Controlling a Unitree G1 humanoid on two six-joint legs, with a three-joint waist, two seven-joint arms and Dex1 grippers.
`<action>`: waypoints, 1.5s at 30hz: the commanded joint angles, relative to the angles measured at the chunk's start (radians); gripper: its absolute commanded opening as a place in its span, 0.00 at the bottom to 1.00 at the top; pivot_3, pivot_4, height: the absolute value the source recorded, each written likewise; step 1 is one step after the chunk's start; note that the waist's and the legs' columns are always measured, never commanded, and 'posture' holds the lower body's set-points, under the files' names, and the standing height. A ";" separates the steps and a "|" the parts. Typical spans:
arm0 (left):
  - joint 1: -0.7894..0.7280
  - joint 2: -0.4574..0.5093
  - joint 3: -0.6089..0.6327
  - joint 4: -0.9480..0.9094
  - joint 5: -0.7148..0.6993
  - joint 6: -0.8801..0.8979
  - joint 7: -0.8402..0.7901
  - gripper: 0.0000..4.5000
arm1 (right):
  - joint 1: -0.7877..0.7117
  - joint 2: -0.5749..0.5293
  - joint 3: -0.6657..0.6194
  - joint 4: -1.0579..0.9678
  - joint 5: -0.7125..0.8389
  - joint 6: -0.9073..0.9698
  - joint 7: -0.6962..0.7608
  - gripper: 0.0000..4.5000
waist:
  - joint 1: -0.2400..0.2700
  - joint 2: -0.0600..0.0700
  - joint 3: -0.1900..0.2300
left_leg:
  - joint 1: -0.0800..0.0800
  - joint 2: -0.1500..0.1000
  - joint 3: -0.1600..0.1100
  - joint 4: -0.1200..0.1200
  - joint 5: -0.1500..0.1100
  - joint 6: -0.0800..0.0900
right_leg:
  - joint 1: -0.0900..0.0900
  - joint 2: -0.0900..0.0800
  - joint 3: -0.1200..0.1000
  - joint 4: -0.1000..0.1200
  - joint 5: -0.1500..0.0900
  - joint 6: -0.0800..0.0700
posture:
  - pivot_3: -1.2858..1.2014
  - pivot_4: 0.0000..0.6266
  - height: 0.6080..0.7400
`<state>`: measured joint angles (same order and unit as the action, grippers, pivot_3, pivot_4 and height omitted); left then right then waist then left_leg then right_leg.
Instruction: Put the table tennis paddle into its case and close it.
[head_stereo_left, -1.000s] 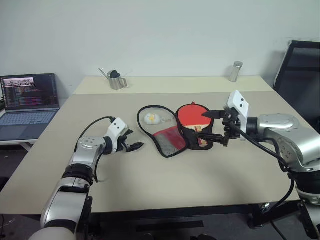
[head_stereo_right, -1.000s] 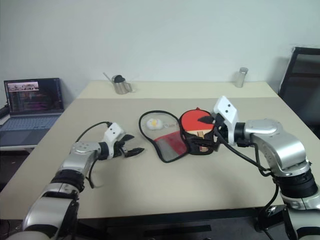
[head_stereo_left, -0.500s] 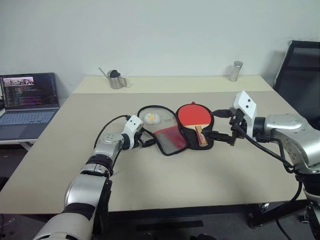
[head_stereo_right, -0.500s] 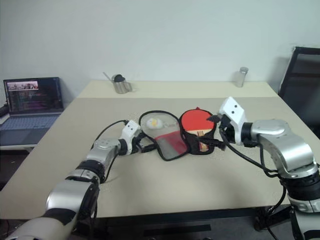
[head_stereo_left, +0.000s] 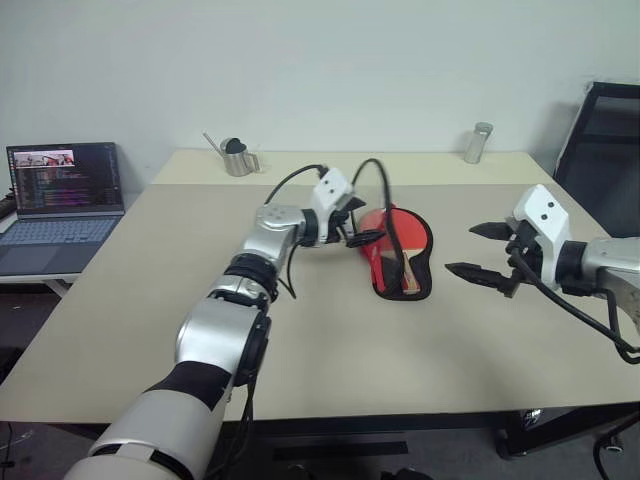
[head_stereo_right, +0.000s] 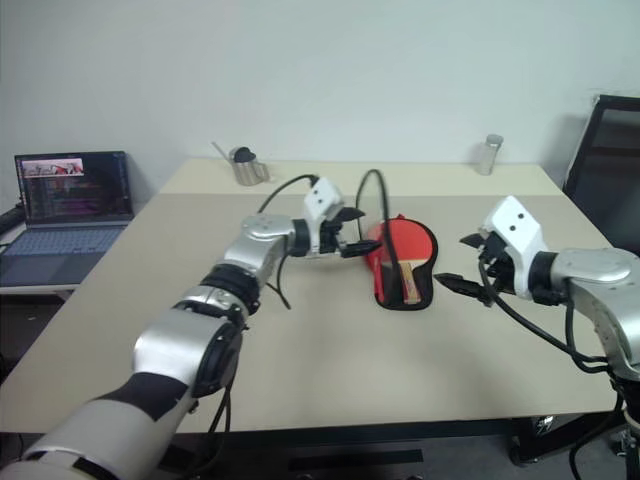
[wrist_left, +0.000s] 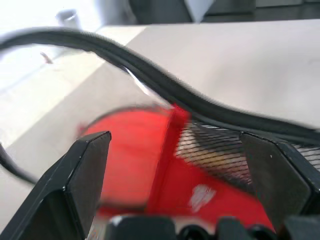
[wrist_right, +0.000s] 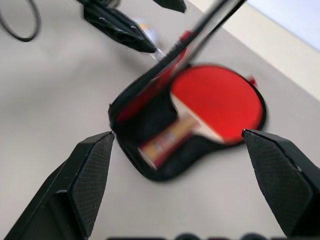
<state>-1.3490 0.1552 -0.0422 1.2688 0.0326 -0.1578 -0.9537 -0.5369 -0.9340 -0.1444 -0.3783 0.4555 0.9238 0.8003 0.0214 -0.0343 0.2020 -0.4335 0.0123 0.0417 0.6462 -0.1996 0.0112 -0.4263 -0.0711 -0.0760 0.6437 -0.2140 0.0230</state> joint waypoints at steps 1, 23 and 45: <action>-0.031 -0.020 -0.004 0.022 0.028 -0.015 0.064 1.00 | 0.009 -0.019 -0.049 -0.034 0.000 0.023 -0.039 1.00 | -0.005 0.000 0.000 | 0.000 0.000 0.000 0.000 0.000 0.000 | 0.000 0.000 0.000 0.000 0.000 0.000 | 0.52 0.24 1.00; 0.308 0.337 0.110 -0.446 -0.158 0.107 -0.262 1.00 | -0.314 0.372 0.124 0.611 -0.144 -0.093 -0.244 1.00 | -0.020 0.000 0.000 | 0.000 0.000 0.002 -0.001 0.000 0.000 | -0.002 0.001 0.003 0.002 0.003 -0.005 | 0.52 0.24 1.00; 0.452 0.400 0.098 -0.888 -0.251 0.381 -0.158 1.00 | -0.599 0.597 0.106 1.533 -0.326 -0.560 -0.254 1.00 | -0.046 0.000 0.000 | 0.002 0.001 0.005 0.000 0.000 0.000 | -0.001 0.001 0.008 0.003 0.005 -0.003 | 0.52 0.24 1.00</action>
<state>-0.8843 0.5394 0.0525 0.4311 -0.1981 0.2213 -1.1203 -1.1144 -0.3460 -0.0220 1.1361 0.1367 0.3831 0.5430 -0.0245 -0.0338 0.2022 -0.4313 0.0128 0.0470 0.6463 -0.1993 0.0115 -0.4276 -0.0701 -0.0678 0.6471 -0.2090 0.0202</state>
